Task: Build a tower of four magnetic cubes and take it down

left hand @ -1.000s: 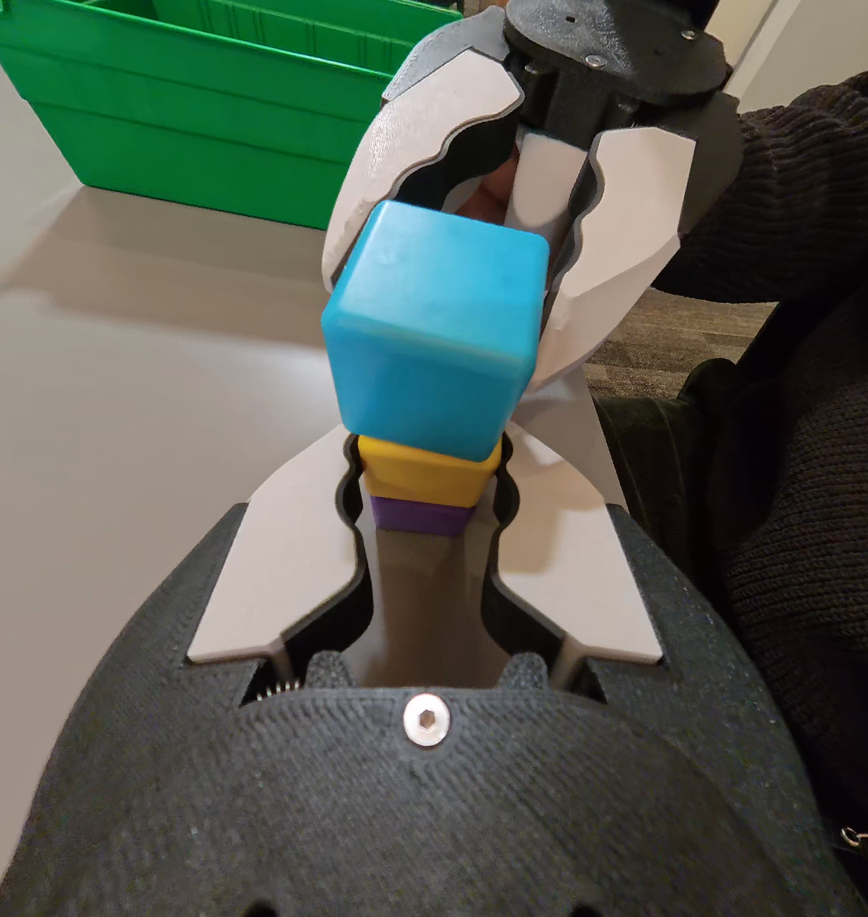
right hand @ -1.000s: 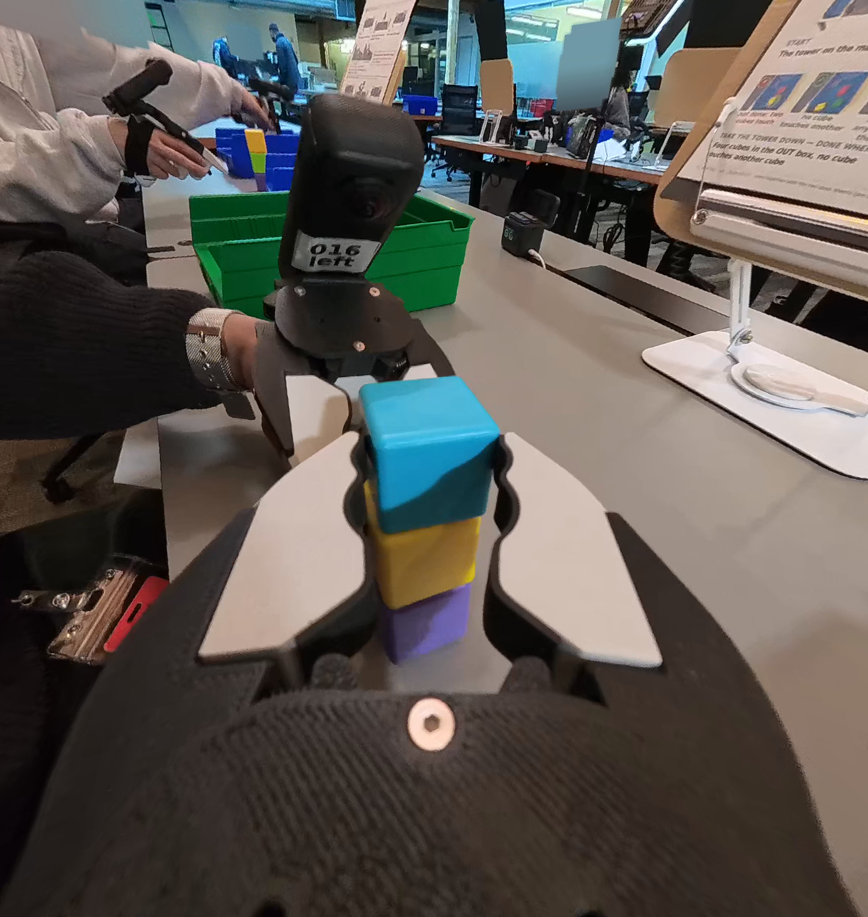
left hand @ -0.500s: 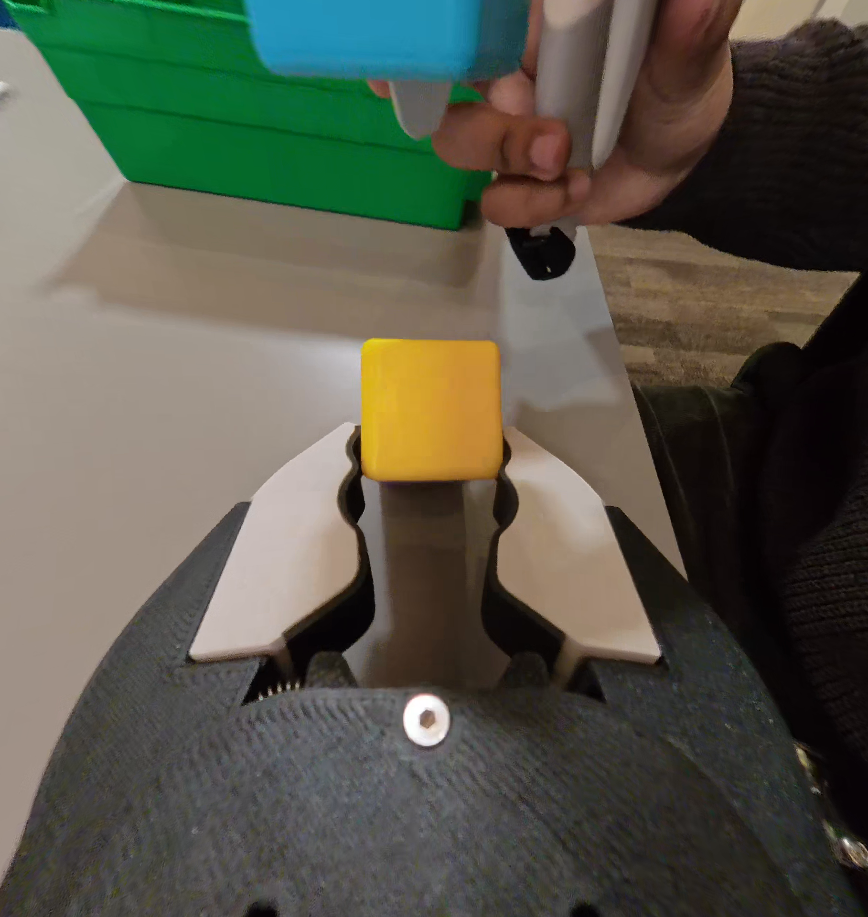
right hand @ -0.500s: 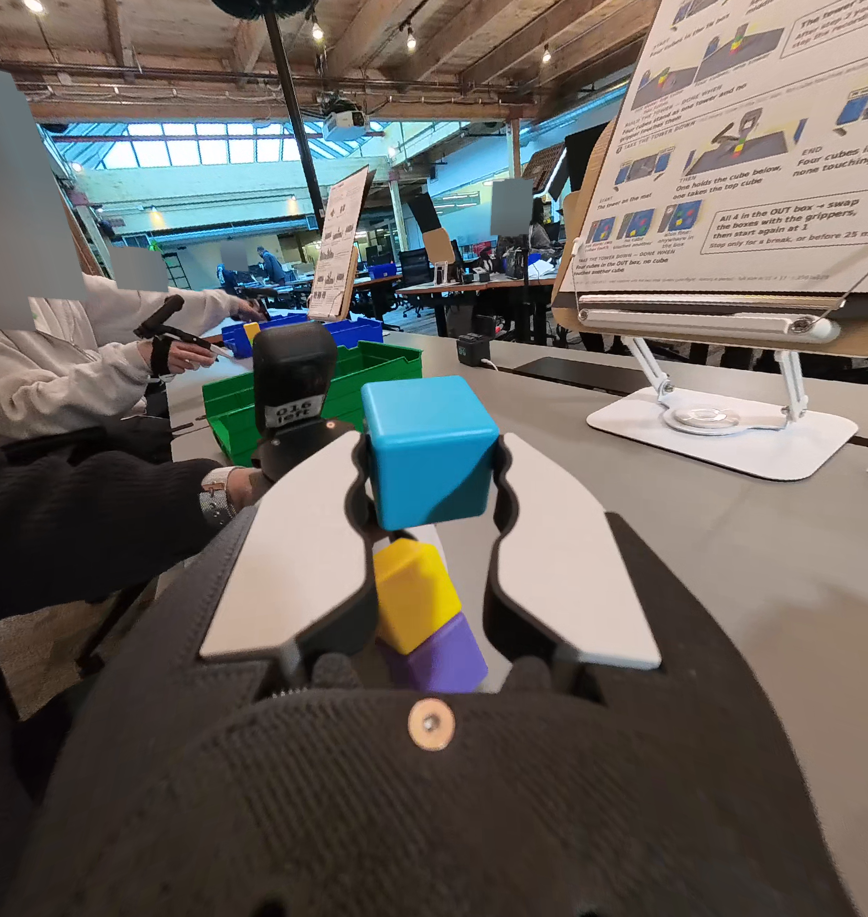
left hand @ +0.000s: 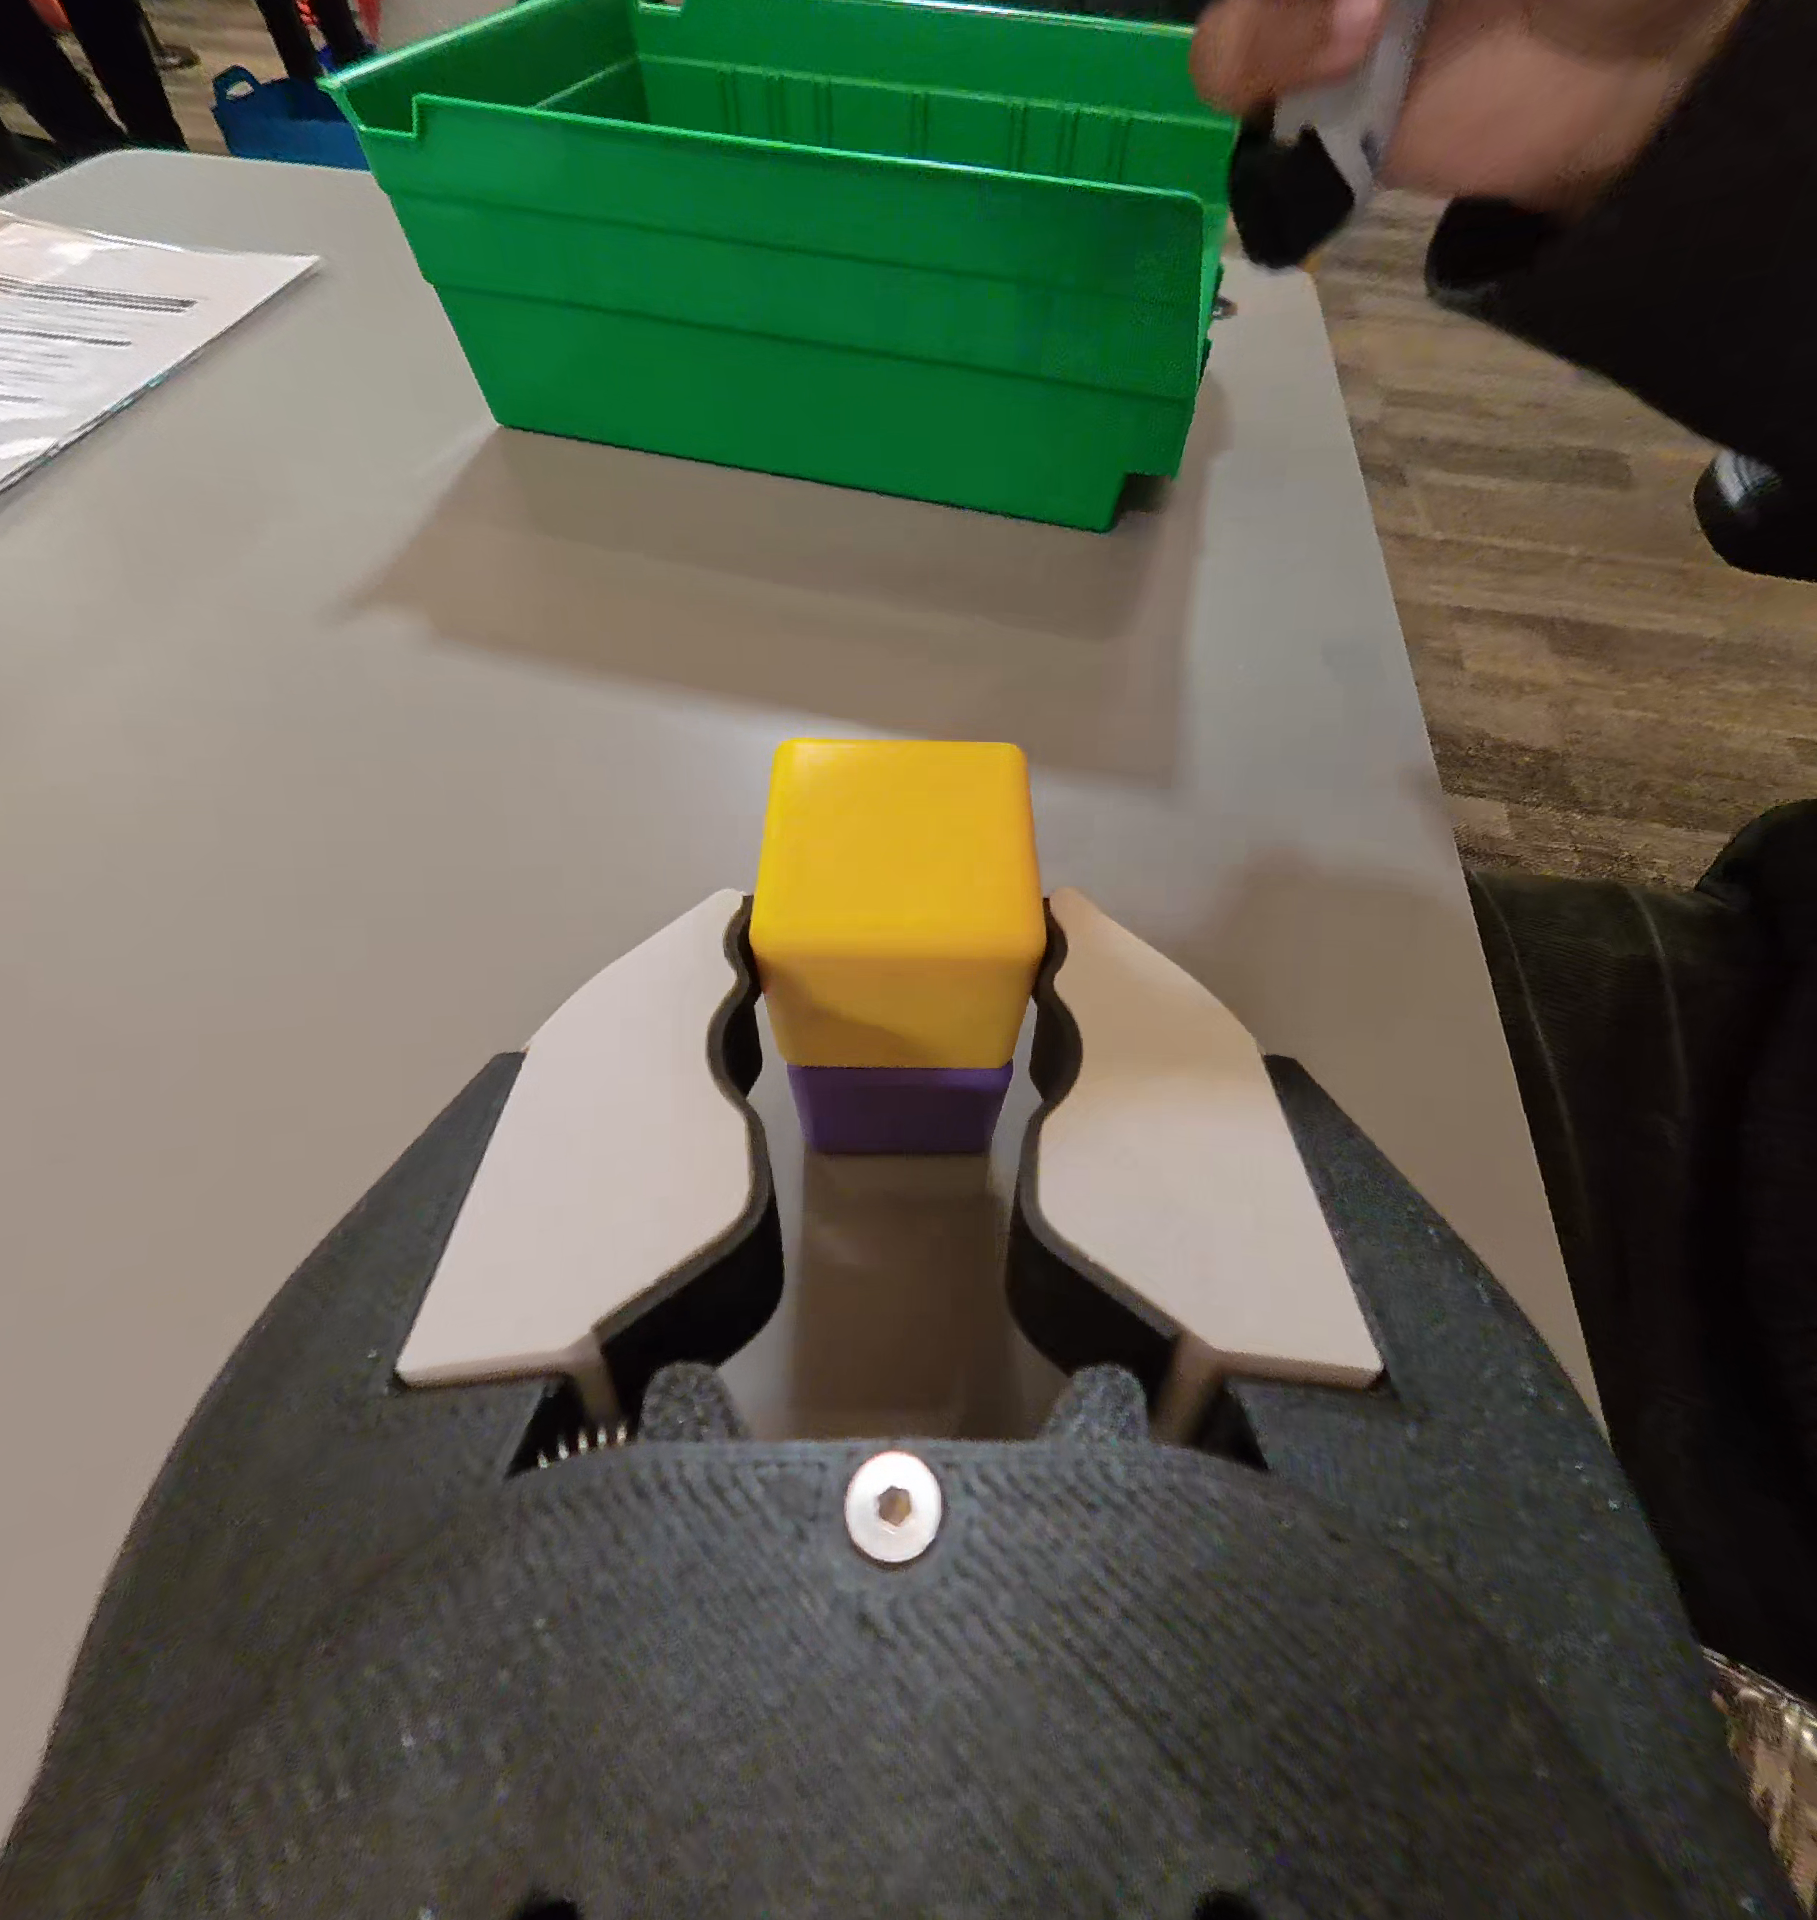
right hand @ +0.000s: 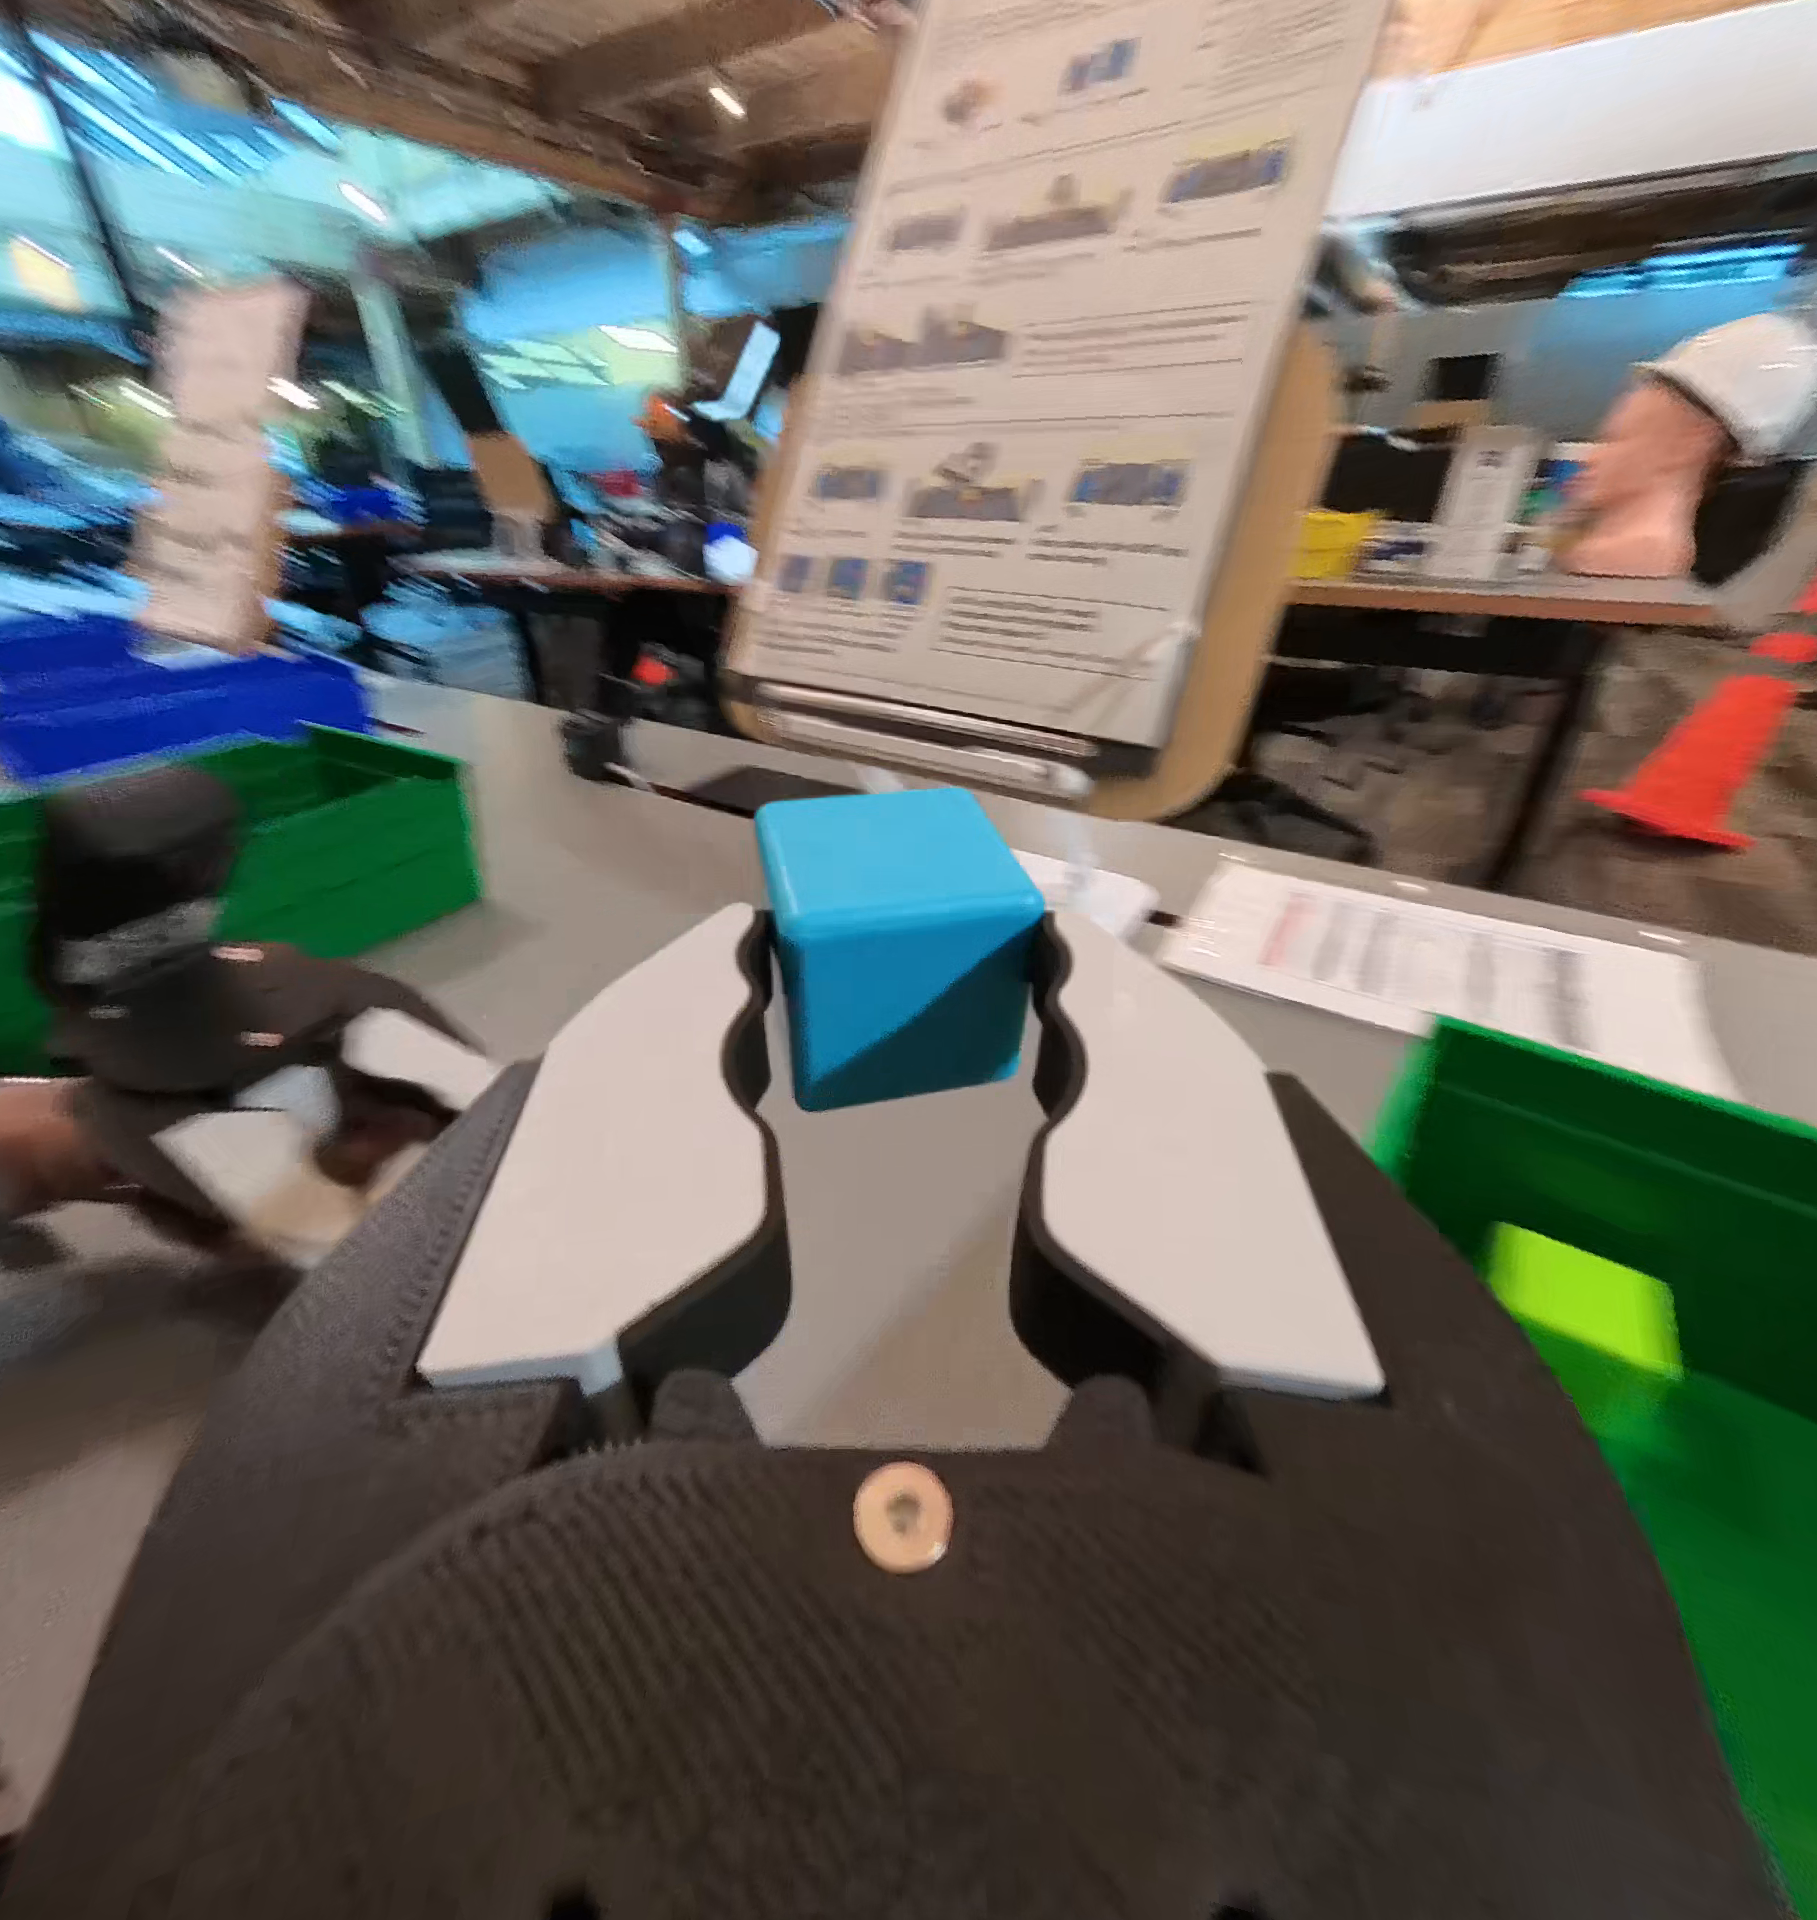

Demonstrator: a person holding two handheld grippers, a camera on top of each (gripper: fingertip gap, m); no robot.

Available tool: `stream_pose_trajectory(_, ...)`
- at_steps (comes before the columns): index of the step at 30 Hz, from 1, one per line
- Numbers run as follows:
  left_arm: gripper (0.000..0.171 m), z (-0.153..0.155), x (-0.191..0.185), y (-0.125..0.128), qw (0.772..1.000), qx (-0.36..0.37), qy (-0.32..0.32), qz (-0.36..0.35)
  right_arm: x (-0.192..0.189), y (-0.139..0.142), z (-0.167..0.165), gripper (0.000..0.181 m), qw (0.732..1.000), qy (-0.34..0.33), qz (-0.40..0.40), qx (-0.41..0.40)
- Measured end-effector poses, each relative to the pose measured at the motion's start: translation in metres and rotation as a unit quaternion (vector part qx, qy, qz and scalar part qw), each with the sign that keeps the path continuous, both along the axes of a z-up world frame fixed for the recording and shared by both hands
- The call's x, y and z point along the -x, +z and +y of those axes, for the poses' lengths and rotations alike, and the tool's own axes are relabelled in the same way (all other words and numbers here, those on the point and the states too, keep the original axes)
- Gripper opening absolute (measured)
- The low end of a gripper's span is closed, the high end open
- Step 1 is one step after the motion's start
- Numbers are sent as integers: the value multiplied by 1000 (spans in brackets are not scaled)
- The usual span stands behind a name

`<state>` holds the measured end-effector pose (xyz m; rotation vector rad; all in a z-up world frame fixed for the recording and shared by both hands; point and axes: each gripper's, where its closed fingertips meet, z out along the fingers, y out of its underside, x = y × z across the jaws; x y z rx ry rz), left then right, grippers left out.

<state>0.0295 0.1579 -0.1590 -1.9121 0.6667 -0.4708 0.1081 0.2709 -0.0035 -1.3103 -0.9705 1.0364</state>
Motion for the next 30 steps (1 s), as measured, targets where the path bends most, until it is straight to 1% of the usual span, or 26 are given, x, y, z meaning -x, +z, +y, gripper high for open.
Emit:
stream_pose_trajectory(2,51,0,0,0,1000,-1,2,2,-20,-2,42,49,995,-77,-57,-28)
stream_pose_trajectory(3,51,0,0,0,1000,-1,2,2,-32,-6,68,49,986,-121,-100,-50)
stream_pose_trajectory(4,50,0,0,0,1000,-1,2,2,-46,-15,96,49,972,-163,-153,-68)
stream_pose_trajectory(5,50,0,1,-1,1000,0,4,3,-58,-27,124,49,955,-197,-210,-75)
stream_pose_trajectory(7,54,1,0,-3,1000,7,6,10,-81,-61,179,50,911,-245,-327,-57)
stream_pose_trajectory(9,58,0,-2,-10,999,25,0,23,-99,-100,217,50,863,-258,-435,-23)
stream_pose_trajectory(12,66,0,-5,-17,998,36,-2,47,-112,-143,247,49,797,-249,-550,8)
stream_pose_trajectory(14,67,0,-5,-18,998,37,-2,51,-115,-164,253,50,766,-230,-600,26)
stream_pose_trajectory(16,67,0,-5,-17,998,39,-3,44,-118,-177,258,50,739,-221,-635,30)
stream_pose_trajectory(18,67,0,-4,-16,999,43,-1,34,-122,-182,262,49,716,-226,-661,18)
stream_pose_trajectory(19,67,0,-3,-16,999,46,-2,29,-123,-183,263,49,708,-228,-668,13)
stream_pose_trajectory(20,67,0,-3,-16,998,50,-3,25,-124,-181,264,52,707,-230,-669,8)
stream_pose_trajectory(21,67,0,-3,-16,998,52,-2,21,-122,-178,262,59,711,-229,-665,5)
stream_pose_trajectory(23,67,0,-2,-16,998,57,-2,14,-117,-172,252,73,731,-215,-647,10)
stream_pose_trajectory(25,67,0,-2,-16,998,63,-2,9,-113,-158,239,84,757,-208,-619,16)
stream_pose_trajectory(26,68,0,-1,-17,998,66,-2,7,-106,-147,227,87,779,-198,-595,19)
stream_pose_trajectory(27,68,0,-1,-17,998,70,-2,5,-93,-134,209,86,810,-178,-559,21)
stream_pose_trajectory(28,68,0,-1,-18,997,73,0,4,-75,-117,186,84,847,-149,-511,22)
stream_pose_trajectory(30,68,1,0,-19,997,81,6,4,-31,-76,122,78,922,-69,-382,13)
